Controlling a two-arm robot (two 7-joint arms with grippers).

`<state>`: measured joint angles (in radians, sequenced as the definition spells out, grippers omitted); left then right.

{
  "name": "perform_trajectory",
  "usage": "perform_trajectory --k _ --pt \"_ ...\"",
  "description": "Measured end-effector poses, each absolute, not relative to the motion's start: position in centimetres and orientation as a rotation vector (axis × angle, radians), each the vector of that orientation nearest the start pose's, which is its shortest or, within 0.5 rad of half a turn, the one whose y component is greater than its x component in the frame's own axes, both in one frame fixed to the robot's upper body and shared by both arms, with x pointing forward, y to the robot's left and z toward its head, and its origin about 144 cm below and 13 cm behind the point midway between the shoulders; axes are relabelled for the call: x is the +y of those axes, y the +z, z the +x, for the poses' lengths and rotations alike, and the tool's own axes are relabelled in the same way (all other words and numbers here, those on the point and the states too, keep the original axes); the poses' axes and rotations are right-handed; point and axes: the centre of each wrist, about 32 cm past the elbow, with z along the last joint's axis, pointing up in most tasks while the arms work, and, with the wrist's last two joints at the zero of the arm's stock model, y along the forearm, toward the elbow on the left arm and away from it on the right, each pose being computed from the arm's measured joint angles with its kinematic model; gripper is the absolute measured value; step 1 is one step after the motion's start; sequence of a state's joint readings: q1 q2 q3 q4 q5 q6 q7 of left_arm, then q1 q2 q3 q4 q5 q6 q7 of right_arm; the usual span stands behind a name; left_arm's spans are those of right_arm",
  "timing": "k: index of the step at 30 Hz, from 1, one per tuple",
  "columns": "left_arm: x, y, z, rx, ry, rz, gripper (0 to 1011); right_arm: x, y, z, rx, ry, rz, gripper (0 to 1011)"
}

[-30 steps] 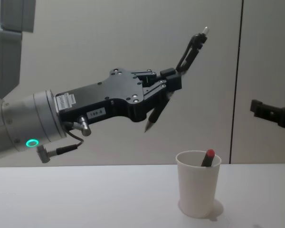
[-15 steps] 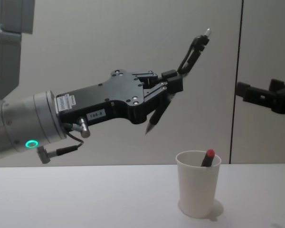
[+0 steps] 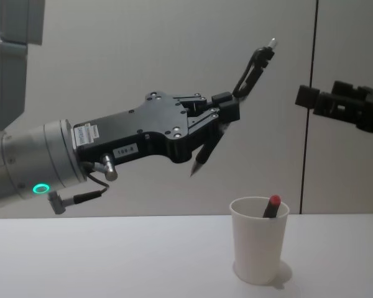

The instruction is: Place the pen into the pen holder.

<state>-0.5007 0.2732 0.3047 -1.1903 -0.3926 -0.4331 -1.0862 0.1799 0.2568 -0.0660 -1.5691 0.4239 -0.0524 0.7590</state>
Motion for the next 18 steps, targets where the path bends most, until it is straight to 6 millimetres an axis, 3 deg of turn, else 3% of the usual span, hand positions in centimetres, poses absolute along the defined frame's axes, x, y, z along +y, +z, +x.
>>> perform_trajectory --k 18 --pt "25.3 121.0 58.7 -0.451 0.31 -0.166 129 -30.1 122.2 51.9 -0.146 -0.44 0.273 1001"
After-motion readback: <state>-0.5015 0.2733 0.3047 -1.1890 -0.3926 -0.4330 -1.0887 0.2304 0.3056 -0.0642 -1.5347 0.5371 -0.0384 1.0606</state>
